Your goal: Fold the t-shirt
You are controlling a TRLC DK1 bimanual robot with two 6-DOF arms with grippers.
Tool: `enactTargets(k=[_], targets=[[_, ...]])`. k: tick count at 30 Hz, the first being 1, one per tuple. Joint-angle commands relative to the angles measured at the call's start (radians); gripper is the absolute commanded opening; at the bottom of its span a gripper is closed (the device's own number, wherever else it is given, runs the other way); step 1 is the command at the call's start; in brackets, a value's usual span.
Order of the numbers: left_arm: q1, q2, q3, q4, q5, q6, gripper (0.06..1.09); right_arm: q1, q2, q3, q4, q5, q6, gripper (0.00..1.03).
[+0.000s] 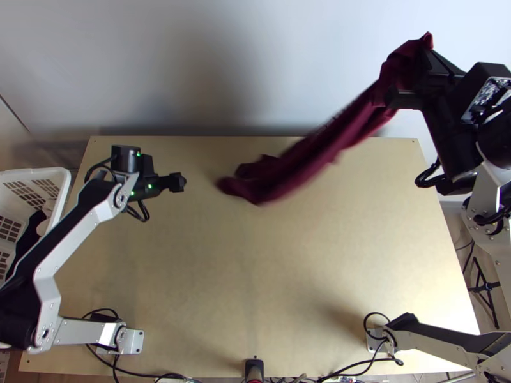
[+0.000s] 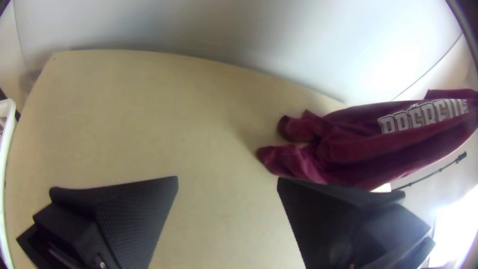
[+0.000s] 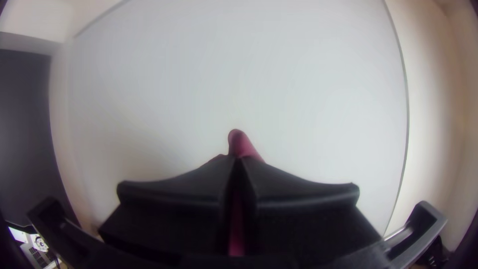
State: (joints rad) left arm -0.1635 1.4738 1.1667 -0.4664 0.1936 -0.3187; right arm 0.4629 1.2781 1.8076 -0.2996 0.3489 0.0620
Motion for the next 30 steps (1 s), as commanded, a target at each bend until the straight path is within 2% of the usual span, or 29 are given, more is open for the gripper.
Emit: enactTargets(k=[1, 11, 16, 24, 30], targets=[[-0.099, -0.124, -0.102, -0.018, 0.023, 0.015, 1.04, 0.013, -0.002, -0.017, 0.008, 0.004, -0.007, 0.03], [-0.401, -0.288, -0.125, 0.049, 0.023, 0.035, 1.04, 0.040, -0.016, 0.001, 0.008, 0.004, -0.027, 0.03], [-0.524, -0.277, -0.118, 0.172, 0.021, 0.035, 1.04, 0.105, -0.016, 0.001, 0.001, 0.018, -0.041, 0.03], [-0.737, -0.136, 0.070, 0.285, -0.079, 0.012, 1.04, 0.129, -0.014, -0.056, 0.013, 0.055, -0.059, 0.03], [-0.884, 0.036, 0.114, 0.397, -0.103, 0.010, 1.04, 0.131, -0.014, -0.073, 0.013, 0.065, -0.059, 0.03]])
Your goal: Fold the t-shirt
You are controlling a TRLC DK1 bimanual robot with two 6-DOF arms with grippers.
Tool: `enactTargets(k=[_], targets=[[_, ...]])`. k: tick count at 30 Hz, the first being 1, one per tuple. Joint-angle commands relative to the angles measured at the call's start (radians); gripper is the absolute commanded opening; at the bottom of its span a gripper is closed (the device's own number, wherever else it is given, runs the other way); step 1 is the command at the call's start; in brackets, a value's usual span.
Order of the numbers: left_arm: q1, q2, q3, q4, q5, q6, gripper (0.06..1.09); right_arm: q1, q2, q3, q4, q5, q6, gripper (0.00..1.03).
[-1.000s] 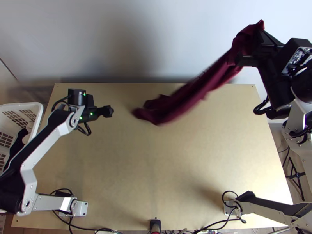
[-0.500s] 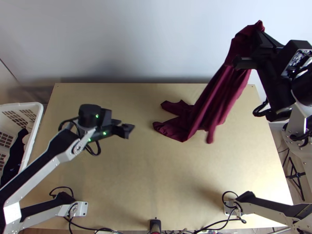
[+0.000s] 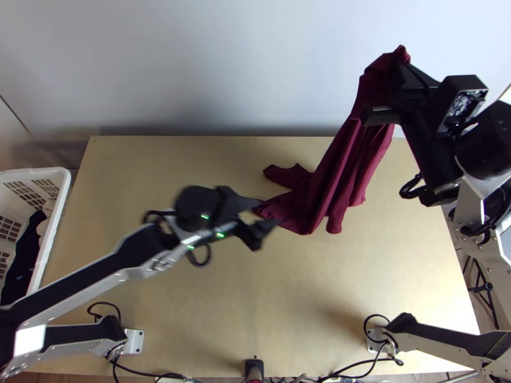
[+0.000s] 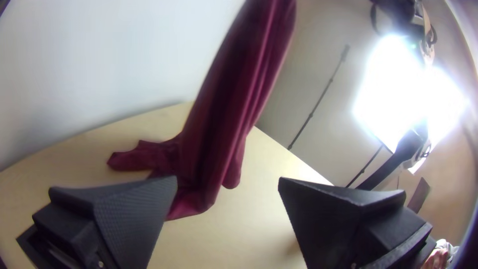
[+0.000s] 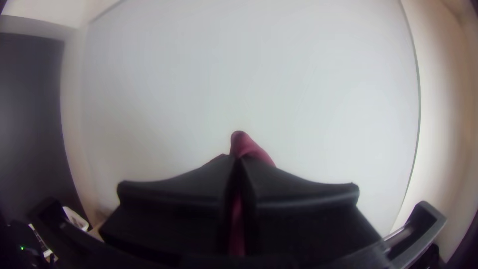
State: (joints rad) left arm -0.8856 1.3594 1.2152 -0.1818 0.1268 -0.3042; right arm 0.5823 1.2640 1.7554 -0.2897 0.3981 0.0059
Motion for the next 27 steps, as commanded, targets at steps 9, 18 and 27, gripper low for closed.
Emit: enactTargets(k=[9, 18, 27], targets=[[-0.268, 0.434, 0.245, 0.182, -0.087, -0.039, 1.04, 0.011, 0.000, -0.017, 0.014, 0.025, -0.007, 0.03], [-0.312, 0.613, 0.382, 0.179, -0.265, -0.026, 1.04, 0.011, 0.002, -0.007, 0.015, 0.027, -0.012, 0.03], [-0.328, 0.799, 0.521, 0.179, -0.467, 0.016, 1.04, 0.011, 0.002, 0.012, 0.014, 0.027, -0.015, 0.03]])
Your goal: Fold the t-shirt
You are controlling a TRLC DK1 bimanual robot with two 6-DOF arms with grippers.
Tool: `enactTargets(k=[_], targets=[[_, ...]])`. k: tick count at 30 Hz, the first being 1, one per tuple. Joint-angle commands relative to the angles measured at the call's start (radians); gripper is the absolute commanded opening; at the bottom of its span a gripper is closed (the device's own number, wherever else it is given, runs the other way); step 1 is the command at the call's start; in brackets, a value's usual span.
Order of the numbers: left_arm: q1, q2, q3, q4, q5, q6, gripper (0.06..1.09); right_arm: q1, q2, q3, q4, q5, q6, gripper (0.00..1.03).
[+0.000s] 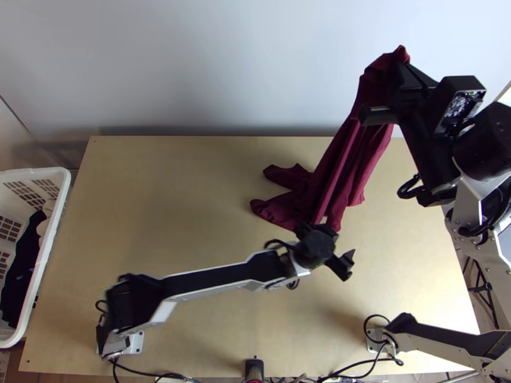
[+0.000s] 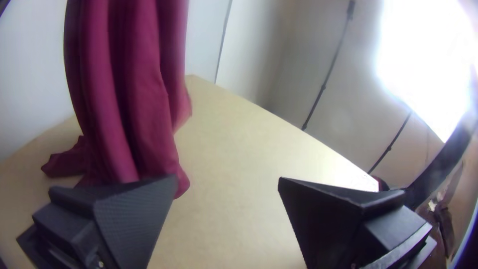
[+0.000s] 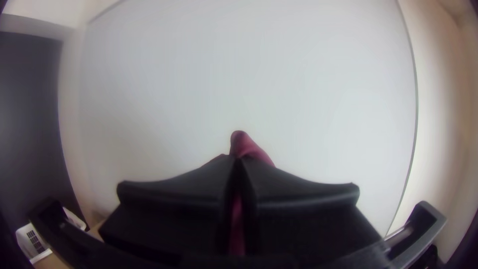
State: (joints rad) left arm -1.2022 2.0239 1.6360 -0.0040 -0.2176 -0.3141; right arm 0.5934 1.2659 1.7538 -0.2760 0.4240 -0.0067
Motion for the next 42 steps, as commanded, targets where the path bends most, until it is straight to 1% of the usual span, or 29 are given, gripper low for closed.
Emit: enactTargets(k=[1, 6, 9, 13, 15, 19, 21, 22, 23, 24, 25, 29, 32, 34, 36, 39, 42], targets=[[-0.011, 0.156, 0.120, -0.004, -0.135, 0.030, 1.04, 0.000, 0.000, 0.015, 0.000, -0.001, -0.004, 0.03], [-0.007, 0.259, 0.197, -0.001, -0.239, 0.046, 1.04, 0.000, 0.000, 0.021, -0.003, 0.001, -0.009, 0.03], [0.000, 0.289, 0.209, 0.018, -0.290, 0.047, 1.04, 0.000, -0.002, 0.026, -0.008, -0.001, -0.009, 0.03], [0.004, 0.323, 0.226, 0.025, -0.338, 0.060, 1.04, 0.003, -0.005, 0.035, -0.012, -0.001, -0.004, 0.03], [0.007, 0.345, 0.232, 0.067, -0.368, 0.084, 1.04, 0.011, -0.005, 0.038, -0.012, -0.001, -0.004, 0.03], [0.023, 0.384, 0.269, 0.075, -0.402, 0.093, 1.04, 0.019, -0.005, 0.044, -0.015, -0.001, -0.004, 0.03], [0.033, 0.403, 0.283, 0.082, -0.416, 0.095, 1.01, 0.019, -0.008, 0.042, -0.025, -0.001, -0.004, 0.03], [0.039, 0.404, 0.285, 0.085, -0.421, 0.095, 0.90, 0.019, -0.010, 0.038, -0.025, -0.001, -0.004, 0.03], [0.046, 0.404, 0.285, 0.088, -0.424, 0.095, 0.67, 0.019, -0.014, 0.032, -0.025, -0.001, -0.004, 0.03], [0.050, 0.397, 0.283, 0.088, -0.424, 0.095, 0.30, 0.019, -0.017, 0.026, -0.026, -0.001, -0.004, 0.03], [0.058, 0.386, 0.283, 0.087, -0.422, 0.098, 0.08, 0.017, -0.022, 0.019, -0.025, -0.001, -0.004, 0.03], [0.104, 0.340, 0.263, 0.078, -0.421, 0.096, 0.09, 0.017, -0.033, 0.000, -0.025, -0.002, -0.003, 0.03], [0.148, 0.262, 0.209, 0.082, -0.416, 0.084, 0.09, 0.016, -0.033, -0.002, -0.023, -0.001, 0.001, 0.03], [0.171, 0.180, 0.153, 0.082, -0.407, 0.058, 0.09, 0.014, -0.033, -0.004, -0.023, -0.001, 0.001, 0.03], [0.184, 0.085, 0.087, 0.084, -0.376, 0.047, 0.09, 0.014, -0.033, -0.007, -0.020, -0.001, 0.001, 0.03], [0.185, -0.048, 0.004, 0.082, -0.368, 0.050, 0.09, 0.013, -0.031, -0.013, -0.014, -0.001, 0.001, 0.03], [0.185, -0.188, -0.074, 0.073, -0.339, 0.053, 0.09, 0.013, -0.025, -0.014, -0.005, -0.001, 0.001, 0.03]])
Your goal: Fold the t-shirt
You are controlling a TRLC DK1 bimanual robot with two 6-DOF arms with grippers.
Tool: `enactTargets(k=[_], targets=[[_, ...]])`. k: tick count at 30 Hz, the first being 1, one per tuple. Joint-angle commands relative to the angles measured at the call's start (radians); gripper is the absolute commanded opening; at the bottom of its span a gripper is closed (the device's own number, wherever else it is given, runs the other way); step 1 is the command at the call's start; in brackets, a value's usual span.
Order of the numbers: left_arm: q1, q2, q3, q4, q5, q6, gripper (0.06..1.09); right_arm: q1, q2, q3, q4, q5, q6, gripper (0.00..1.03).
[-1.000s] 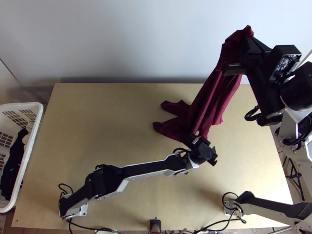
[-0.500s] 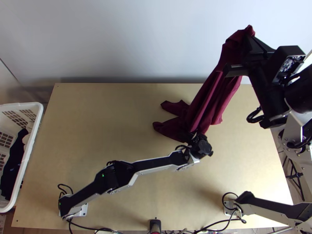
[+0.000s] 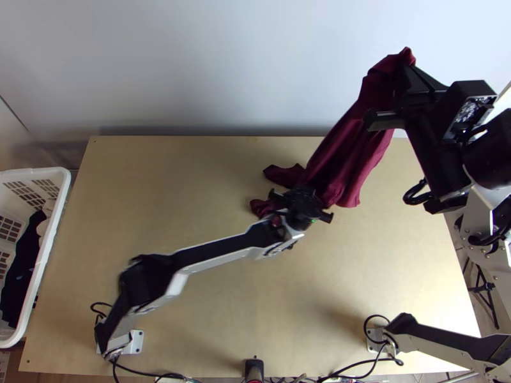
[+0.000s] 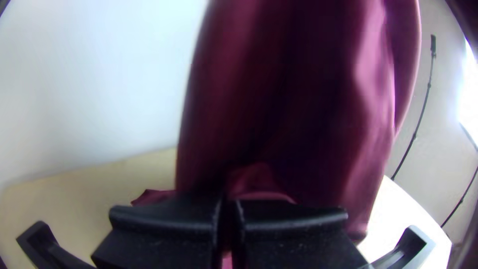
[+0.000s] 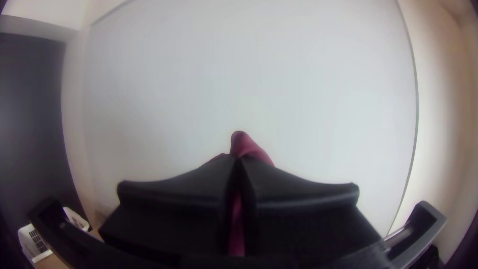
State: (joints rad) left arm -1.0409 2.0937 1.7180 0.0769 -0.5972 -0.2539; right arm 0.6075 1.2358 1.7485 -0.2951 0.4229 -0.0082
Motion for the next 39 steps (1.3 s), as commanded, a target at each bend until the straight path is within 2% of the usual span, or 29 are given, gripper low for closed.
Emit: enactTargets(k=[1, 7, 14, 18, 21, 23, 30, 39], targets=[[0.025, -0.304, -0.186, -0.011, 0.056, -0.002, 0.09, -0.002, 0.008, -0.007, 0.019, 0.001, 0.002, 0.03], [0.078, -0.564, -0.316, -0.035, 0.123, 0.061, 0.09, -0.002, 0.019, -0.001, 0.027, 0.001, -0.004, 0.03], [0.271, -0.770, -0.248, -0.089, 0.201, 0.146, 0.09, -0.040, 0.017, -0.010, 0.034, 0.002, -0.016, 0.03], [0.418, -0.834, -0.195, -0.132, 0.255, 0.151, 0.09, -0.072, -0.012, -0.040, 0.031, 0.001, -0.033, 0.03], [0.509, -0.888, -0.187, -0.152, 0.280, 0.151, 0.09, -0.075, -0.036, -0.050, -0.029, 0.001, -0.079, 0.03], [0.565, -0.922, -0.187, -0.166, 0.290, 0.151, 0.09, -0.075, -0.055, -0.060, -0.075, 0.001, -0.081, 0.03], [0.737, -1.040, -0.202, -0.192, 0.330, 0.151, 0.09, -0.086, -0.171, -0.144, -0.076, 0.002, -0.079, 0.03], [0.719, -1.169, -0.195, -0.227, 0.335, 0.154, 0.09, -0.060, -0.226, -0.092, -0.079, 0.001, -0.075, 0.03]])
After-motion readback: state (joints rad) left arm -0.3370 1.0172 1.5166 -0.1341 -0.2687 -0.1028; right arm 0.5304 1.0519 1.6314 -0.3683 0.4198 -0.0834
